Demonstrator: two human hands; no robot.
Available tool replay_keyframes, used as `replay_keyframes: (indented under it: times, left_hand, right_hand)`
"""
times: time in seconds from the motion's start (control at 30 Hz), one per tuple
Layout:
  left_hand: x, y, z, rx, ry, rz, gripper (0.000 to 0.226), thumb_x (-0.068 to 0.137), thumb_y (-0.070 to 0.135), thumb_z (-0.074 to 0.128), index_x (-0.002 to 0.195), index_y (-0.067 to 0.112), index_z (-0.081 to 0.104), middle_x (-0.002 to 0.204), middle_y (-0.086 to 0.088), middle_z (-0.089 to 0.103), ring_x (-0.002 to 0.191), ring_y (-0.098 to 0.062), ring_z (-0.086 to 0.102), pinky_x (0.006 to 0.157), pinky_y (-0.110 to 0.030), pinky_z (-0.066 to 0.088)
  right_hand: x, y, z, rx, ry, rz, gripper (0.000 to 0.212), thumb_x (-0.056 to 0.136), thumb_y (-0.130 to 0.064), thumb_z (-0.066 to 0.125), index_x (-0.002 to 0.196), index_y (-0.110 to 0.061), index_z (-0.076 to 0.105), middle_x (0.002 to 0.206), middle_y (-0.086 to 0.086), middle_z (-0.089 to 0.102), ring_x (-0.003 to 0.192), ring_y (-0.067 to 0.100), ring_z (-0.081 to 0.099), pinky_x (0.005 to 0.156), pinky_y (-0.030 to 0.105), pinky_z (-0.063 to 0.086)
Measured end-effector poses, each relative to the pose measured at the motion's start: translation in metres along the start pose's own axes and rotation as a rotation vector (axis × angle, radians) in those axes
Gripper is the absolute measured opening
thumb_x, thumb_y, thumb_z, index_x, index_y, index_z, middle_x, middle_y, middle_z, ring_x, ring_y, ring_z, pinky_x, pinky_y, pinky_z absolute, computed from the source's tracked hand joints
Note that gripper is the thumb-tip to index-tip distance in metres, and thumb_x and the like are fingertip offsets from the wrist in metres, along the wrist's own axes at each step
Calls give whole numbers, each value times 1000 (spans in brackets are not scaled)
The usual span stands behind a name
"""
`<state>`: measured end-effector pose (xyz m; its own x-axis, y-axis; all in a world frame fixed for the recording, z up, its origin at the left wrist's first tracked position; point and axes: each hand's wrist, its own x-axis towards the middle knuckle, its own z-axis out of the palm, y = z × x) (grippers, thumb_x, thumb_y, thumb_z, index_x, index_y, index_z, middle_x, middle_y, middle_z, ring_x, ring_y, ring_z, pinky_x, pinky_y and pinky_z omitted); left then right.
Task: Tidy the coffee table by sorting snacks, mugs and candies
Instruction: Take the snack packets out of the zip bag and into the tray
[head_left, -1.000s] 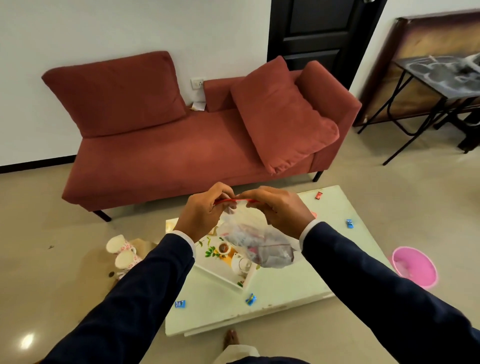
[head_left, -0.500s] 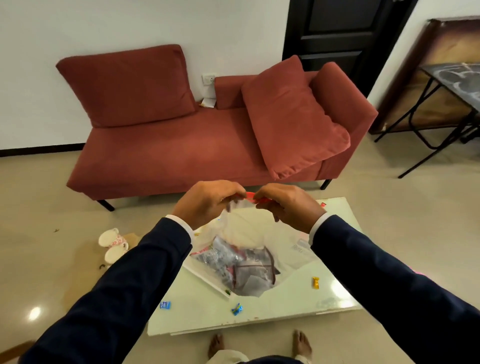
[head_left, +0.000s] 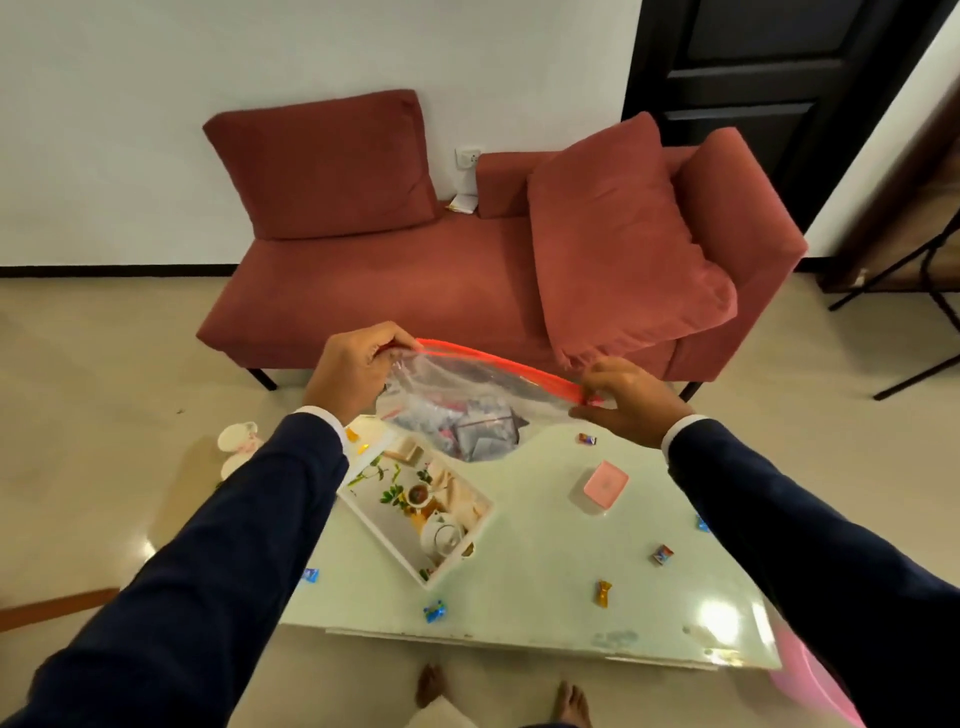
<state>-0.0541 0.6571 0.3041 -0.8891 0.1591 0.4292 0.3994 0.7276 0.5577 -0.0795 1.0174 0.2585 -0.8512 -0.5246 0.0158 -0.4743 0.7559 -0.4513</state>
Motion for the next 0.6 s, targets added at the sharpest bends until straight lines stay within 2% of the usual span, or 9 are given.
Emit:
replay_keyframes:
  times: [0.1, 0.2, 0.3, 0.4, 0.5, 0.6]
  left_hand:
    - [1, 12, -1, 34, -76, 78, 20, 89, -3, 59, 92, 9, 75, 87, 1, 75, 80, -9, 71, 73, -34, 58]
    - [1, 23, 0, 73, -165, 153, 24, 85, -14, 64, 91, 5, 75, 90, -1, 75, 83, -11, 71, 76, -36, 60]
    - [-2, 20, -7, 114, -136, 163, 21, 85, -11, 69, 91, 9, 77, 96, 2, 76, 89, -16, 72, 76, -41, 60]
    - [-9, 6, -22, 300, -167, 222, 11, 85, 4, 77, 87, 15, 78, 116, 0, 72, 109, -22, 66, 81, -47, 56]
    - [-21, -19, -33, 427, -299, 233, 7, 88, 15, 76, 86, 21, 74, 136, -3, 61, 129, -28, 54, 92, -55, 48]
    - [-41, -40, -36, 345, -409, 206, 7, 94, 23, 68, 91, 29, 65, 145, 2, 48, 137, -24, 44, 103, -52, 45]
  right_hand:
    - [13, -25, 1, 33, -32, -191, 20, 86, -27, 79, 95, -11, 72, 110, 6, 60, 103, 25, 57, 93, 37, 47]
    - [32, -58, 6, 82, -40, -243, 25, 91, -28, 73, 112, -16, 68, 112, 2, 60, 101, 20, 60, 88, 33, 49]
    - [56, -77, 7, 53, -123, -172, 29, 94, -28, 68, 118, -12, 65, 112, 4, 59, 100, 25, 61, 89, 40, 50]
    - [72, -83, 3, 115, -170, -108, 32, 101, -32, 58, 115, -5, 68, 109, 9, 61, 102, 28, 60, 94, 37, 45]
    - [81, -81, 8, 123, -56, 20, 28, 103, -21, 53, 115, -2, 71, 111, 15, 66, 109, 33, 61, 97, 36, 43]
    - [86, -84, 20, 127, 50, 124, 30, 95, -8, 58, 123, -6, 69, 121, 12, 64, 114, 31, 61, 101, 36, 45]
